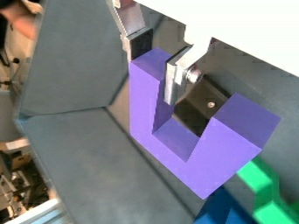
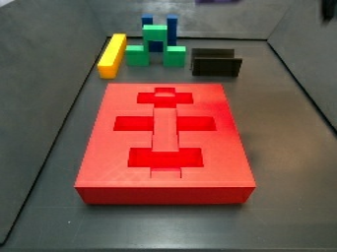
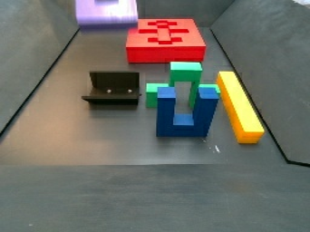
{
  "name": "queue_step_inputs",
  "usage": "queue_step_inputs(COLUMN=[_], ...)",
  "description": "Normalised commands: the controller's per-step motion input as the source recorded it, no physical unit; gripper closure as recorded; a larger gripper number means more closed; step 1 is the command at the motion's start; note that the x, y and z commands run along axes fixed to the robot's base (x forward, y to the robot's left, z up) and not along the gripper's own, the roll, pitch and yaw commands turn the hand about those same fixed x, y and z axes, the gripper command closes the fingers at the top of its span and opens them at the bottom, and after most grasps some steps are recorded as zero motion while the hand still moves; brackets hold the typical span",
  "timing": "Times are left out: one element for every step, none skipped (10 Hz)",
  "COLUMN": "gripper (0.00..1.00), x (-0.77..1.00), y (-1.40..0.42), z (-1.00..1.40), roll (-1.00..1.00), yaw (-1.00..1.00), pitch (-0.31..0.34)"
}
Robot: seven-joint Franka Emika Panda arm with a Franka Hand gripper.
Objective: Pick up the purple object. Move up. Place the purple object on the fixture. Regrasp the purple object. Move to above the board. Insert the purple object.
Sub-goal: Move to above the board.
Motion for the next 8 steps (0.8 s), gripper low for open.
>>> queue_step_inputs(gripper=[1.00,1.00,1.00,1.00,1.00,1.00,1.00,1.00], x=[0.03,0.02,0.03,-1.29,-1.31,-1.40,-1.40,-1.40], y=[0.00,-0.01,-0.01,-1.40,-1.40,-1.40,-1.28,-1.27], z=[1.40,0.79,0.38,0.32,0.30,0.31,0.25,0.26], roll=[-0.01,-0.01,-0.01,-1.00,-1.00,-1.00,-1.00,-1.00], yaw=[0.00,0.01,0.02,-0.14,-0.14,-0.14,-0.13,-0.13], pitch=[0.057,0.067,0.084,-0.035,-0.053,-0.074,-0.085,-0.083])
